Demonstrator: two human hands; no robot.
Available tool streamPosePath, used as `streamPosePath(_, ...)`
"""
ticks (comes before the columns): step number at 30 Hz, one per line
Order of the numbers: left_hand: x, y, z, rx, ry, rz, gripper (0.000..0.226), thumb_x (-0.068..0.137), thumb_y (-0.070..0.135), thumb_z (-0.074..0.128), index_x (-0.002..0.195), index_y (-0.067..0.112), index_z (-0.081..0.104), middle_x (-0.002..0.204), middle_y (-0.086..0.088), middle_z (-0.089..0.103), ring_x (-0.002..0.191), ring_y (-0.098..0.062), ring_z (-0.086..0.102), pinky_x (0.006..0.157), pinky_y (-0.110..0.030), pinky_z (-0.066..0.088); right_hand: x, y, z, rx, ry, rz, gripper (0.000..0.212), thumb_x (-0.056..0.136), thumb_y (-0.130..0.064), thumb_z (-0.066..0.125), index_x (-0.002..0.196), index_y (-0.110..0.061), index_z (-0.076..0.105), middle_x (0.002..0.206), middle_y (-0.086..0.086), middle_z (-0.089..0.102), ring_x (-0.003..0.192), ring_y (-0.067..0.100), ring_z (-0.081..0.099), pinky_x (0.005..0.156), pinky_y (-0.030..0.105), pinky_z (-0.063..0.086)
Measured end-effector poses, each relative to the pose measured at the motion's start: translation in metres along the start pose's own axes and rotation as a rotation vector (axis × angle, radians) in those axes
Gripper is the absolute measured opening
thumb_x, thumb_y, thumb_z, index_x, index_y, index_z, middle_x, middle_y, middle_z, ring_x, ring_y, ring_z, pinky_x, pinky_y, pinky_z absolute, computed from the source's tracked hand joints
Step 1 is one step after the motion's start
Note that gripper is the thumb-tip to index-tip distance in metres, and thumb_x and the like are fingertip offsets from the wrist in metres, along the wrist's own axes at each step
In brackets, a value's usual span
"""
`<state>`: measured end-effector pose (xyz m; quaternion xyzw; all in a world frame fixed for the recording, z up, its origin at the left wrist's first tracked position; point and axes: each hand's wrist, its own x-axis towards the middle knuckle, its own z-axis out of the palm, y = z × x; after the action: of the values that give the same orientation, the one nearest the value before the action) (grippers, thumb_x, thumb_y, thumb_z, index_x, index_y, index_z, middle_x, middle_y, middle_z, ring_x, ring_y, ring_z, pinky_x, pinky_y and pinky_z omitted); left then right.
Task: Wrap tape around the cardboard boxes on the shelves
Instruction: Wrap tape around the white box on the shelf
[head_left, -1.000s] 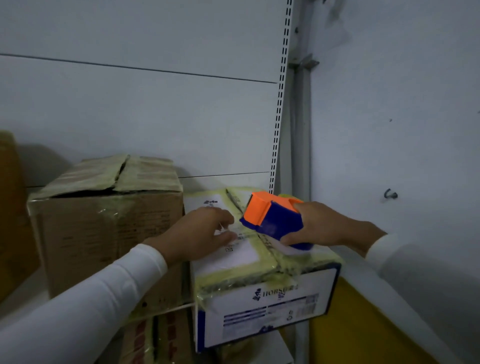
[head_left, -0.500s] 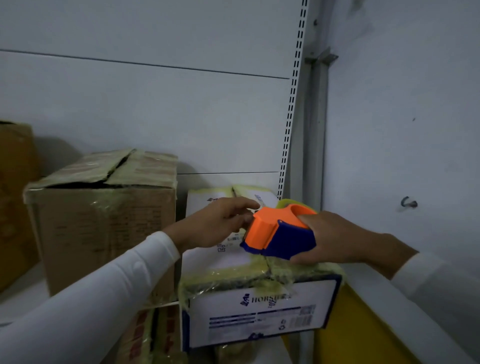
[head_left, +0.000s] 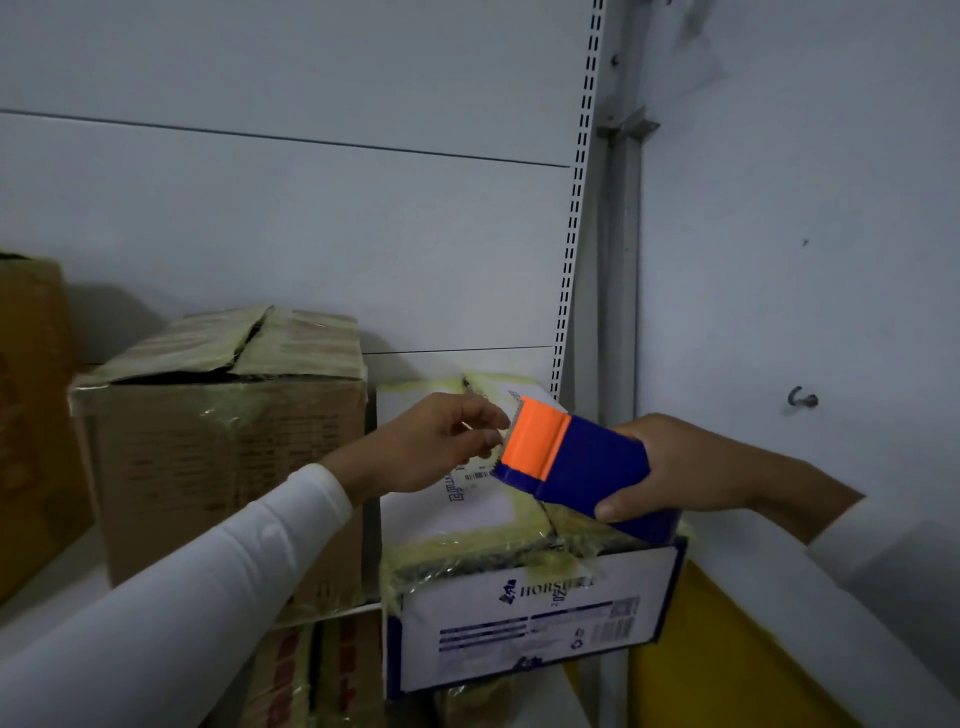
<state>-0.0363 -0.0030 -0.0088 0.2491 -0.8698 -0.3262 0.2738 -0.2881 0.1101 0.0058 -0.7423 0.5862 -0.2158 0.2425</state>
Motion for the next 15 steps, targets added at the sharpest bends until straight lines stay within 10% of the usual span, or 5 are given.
streamPosePath(9,0.003,0.002,0.013,0.055,-0.08,0.035,0.021,0.096,0.017,0.052,0.114,0.016,0.063,0.108,0.003,0.067,0.09,-0.005,0.064,0.079,-0.025,0.051,-0.02,-0.001,-0.001,0.114,0.109,-0.006,0.045,0.06,-0.042,0.09,0.076,-0.007,0.066,0.076,0.007,0.073,0.068,0.017,0.069,0.062,0.029,0.053)
streamPosePath(15,0.0,0.003,0.011,0.08,-0.078,0.045,0.019,0.096,0.017,0.054,0.114,0.017,0.062,0.115,0.003,0.064,0.099,-0.01,0.064,0.09,-0.033,0.052,-0.023,-0.008,0.014,-0.529,0.11,-0.101,0.053,0.061,-0.079,0.065,0.091,-0.038,0.052,0.082,-0.015,0.066,0.07,-0.002,0.062,0.064,0.016,0.052)
